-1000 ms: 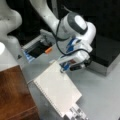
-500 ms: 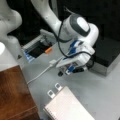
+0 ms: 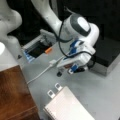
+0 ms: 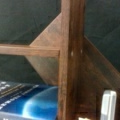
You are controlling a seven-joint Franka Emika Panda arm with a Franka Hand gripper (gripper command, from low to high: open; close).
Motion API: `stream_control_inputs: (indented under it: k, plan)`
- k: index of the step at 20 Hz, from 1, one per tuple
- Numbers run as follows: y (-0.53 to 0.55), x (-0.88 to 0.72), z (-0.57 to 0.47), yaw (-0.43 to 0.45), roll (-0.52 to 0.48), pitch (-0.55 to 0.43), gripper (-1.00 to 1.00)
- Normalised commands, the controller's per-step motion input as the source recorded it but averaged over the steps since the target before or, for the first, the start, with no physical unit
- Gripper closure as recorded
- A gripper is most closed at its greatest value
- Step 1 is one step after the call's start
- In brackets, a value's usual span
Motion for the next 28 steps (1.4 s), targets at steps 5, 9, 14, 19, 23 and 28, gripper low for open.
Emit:
stream_control_inputs:
  k: [5,9,14,19,23,28]
  plan:
    - [0.19,-0.15,0.19,-0.253,0.052,-0.202,-1.0]
    - [0.16,-0.3,0.19,-0.397,0.285,-0.217,-1.0]
    - [0.07,-0.33,0.13,-0.586,0.647,-0.192,-1.0]
    - [0.0,-0.28,0.04,-0.501,0.647,-0.261,-1.0]
    - [0.06,-0.28,-0.05,-0.368,0.634,-0.339,-1.0]
    - [0.06,-0.48,-0.09,-0.234,0.684,-0.484,-1.0]
